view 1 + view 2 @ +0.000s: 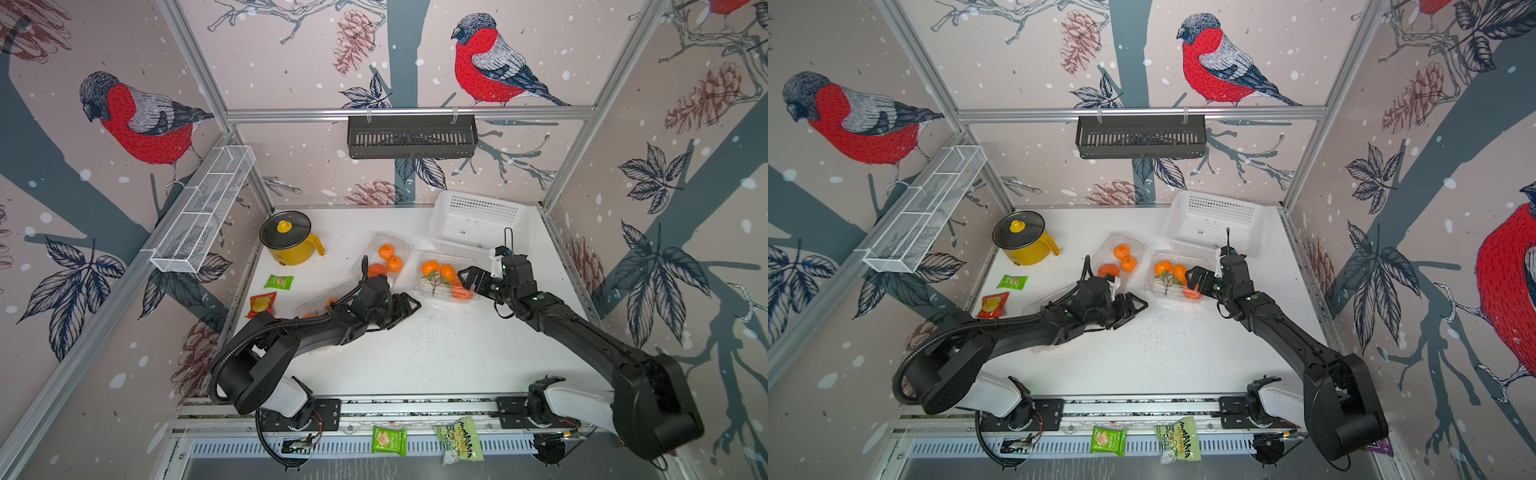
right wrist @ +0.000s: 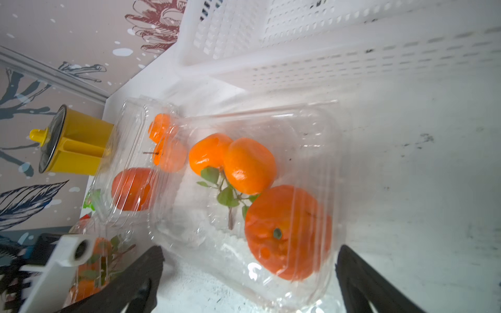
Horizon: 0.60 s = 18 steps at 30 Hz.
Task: Take oranges out of containers
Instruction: Adjust the packing box at the center of the board.
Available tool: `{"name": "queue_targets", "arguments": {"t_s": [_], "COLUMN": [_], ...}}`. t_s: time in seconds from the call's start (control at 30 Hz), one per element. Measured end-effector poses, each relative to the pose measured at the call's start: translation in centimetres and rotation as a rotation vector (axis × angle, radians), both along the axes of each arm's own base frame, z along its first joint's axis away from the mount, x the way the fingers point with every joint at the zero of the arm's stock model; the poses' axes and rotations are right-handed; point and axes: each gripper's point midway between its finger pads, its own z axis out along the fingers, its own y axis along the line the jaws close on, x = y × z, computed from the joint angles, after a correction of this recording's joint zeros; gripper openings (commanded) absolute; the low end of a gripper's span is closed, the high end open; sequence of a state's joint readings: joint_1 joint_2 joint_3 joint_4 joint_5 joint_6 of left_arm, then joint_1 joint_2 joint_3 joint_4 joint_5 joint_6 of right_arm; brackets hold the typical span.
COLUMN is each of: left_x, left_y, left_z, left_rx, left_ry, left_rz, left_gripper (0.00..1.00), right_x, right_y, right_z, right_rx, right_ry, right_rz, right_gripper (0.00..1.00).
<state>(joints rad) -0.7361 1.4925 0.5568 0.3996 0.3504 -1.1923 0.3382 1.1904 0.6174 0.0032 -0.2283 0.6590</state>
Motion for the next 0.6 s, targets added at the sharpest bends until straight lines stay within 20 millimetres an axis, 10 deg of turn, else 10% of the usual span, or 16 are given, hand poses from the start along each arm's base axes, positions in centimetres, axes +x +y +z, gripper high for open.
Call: {"name": "queue_targets", "arguments": {"t_s": [0.6], "left_x": [3.7], "left_y": [-3.5], "left_z": [-1.2], "left_rx": [-0.222], "left_ry": [-0.031], "left_rz": [0.258], "left_gripper": [0.56], "right_x": [-1.1], "right_y": [0.1], "right_z": [-1.5], "right_rx": [0.006], "right_ry": [0.016], "right_rz": [-0.006], "right_gripper": [1.00]}}
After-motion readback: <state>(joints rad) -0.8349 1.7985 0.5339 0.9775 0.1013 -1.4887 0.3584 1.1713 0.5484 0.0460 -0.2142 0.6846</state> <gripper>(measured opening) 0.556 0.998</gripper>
